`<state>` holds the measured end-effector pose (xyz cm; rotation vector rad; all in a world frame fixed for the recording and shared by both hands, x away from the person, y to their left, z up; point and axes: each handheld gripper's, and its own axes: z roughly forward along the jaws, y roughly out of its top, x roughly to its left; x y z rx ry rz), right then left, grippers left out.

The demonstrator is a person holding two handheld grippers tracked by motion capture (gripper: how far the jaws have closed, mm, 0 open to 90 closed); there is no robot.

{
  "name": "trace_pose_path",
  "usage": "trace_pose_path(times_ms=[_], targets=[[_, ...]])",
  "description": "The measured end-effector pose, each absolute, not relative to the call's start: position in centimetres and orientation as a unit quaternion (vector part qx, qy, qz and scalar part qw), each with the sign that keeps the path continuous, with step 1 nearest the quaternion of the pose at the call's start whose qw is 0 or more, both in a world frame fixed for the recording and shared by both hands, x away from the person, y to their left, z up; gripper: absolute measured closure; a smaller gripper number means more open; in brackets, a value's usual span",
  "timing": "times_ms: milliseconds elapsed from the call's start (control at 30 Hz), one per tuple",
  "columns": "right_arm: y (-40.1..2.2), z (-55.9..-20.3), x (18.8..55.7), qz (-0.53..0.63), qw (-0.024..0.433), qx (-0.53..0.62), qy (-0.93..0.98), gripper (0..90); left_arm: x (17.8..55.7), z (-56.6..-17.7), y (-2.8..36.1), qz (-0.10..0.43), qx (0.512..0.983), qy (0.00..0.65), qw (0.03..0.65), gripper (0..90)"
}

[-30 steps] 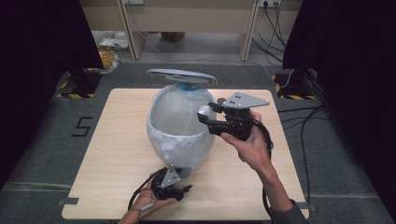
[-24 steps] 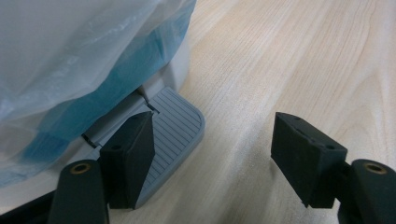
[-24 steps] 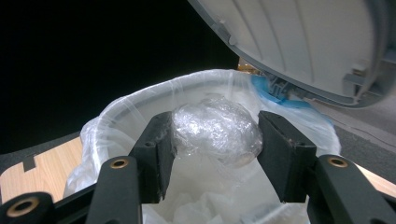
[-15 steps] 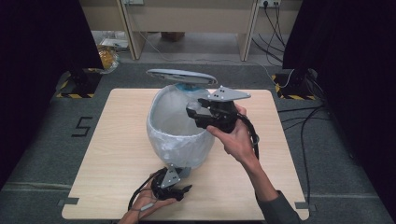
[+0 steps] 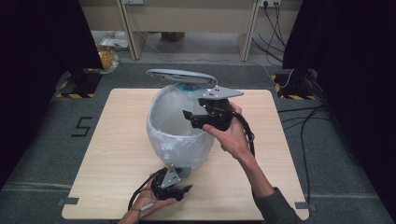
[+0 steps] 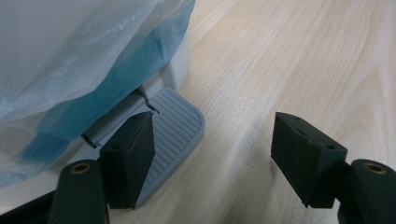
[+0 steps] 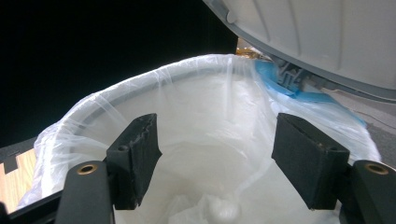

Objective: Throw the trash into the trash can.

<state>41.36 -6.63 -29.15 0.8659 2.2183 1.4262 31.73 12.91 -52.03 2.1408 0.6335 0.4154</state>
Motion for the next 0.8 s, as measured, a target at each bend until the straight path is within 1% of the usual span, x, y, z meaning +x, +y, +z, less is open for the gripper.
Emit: trace_pose_path(times_ms=[267,333,500,700,800], targets=[[-8.9,-28.3,40.3,0.510,0.210,0.315,0.773,27.6,31.7,-52.0,12.9,0.166,0.855,0.253,0.422,29.9],[-9.8,-28.1,40.0,0.507,0.223,0.318,0.769,26.1,31.7,-52.0,12.9,0.166,0.855,0.253,0.422,29.9],[-12.1,-27.9,39.7,0.510,0.239,0.335,0.756,22.9,31.8,-52.0,12.9,0.165,0.855,0.253,0.422,29.9],[-15.0,-28.4,39.7,0.501,0.257,0.364,0.742,21.7,31.7,-52.0,12.9,0.166,0.855,0.253,0.422,29.9],[-16.0,-28.9,39.9,0.500,0.257,0.376,0.736,21.6,31.7,-52.0,12.9,0.166,0.855,0.253,0.422,29.9]])
